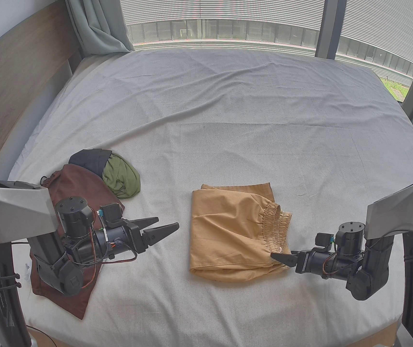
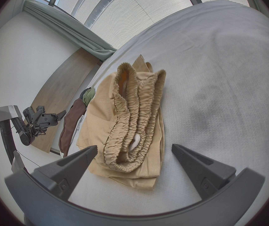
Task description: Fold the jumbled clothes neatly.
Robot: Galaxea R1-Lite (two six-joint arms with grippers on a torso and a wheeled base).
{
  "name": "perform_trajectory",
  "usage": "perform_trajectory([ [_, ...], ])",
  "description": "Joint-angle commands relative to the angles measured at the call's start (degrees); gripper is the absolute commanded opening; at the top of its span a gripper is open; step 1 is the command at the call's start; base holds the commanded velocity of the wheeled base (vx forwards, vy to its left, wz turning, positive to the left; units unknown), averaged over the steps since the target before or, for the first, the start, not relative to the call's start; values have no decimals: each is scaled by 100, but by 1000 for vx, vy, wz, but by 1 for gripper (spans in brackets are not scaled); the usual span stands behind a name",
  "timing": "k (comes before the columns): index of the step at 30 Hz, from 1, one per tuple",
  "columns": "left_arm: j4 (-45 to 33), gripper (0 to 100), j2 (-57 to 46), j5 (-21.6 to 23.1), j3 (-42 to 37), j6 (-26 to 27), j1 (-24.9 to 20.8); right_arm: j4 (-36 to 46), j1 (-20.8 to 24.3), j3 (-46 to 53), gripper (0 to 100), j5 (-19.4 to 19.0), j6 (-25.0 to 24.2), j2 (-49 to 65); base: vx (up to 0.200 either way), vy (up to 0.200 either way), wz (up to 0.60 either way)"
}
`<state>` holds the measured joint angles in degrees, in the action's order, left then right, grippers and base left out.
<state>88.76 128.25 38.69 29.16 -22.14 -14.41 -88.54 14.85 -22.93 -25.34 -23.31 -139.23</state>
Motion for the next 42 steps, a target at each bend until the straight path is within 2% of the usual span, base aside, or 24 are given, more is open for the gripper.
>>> perform_trajectory([
  [1, 1, 100, 8, -2, 2, 17, 0, 12, 229, -80, 100, -6, -192, -342, 0, 0, 0],
  [6, 1, 100, 8, -2, 2, 17, 8, 3, 607, -256, 100, 12, -763, -307, 0, 0, 0],
  [10, 1, 100, 8, -2, 2, 17, 8, -5, 827, -476, 100, 47, -1035, -271, 0, 0, 0],
  [16, 1, 100, 16, -2, 11, 17, 96, -5, 835, -634, 100, 179, -1053, -307, 0, 0, 0],
  [26, 1, 100, 43, -2, 11, 17, 96, -5, 809, -739, 100, 188, -1053, -324, 0, 0, 0],
  [27, 1, 100, 51, -2, 11, 25, 96, -5, 809, -757, 0, 197, -1053, -333, 0, 0, 0],
  [42, 1, 100, 43, 15, 2, 52, 96, -14, 844, -757, 0, 188, -1053, -280, 0, 0, 0],
])
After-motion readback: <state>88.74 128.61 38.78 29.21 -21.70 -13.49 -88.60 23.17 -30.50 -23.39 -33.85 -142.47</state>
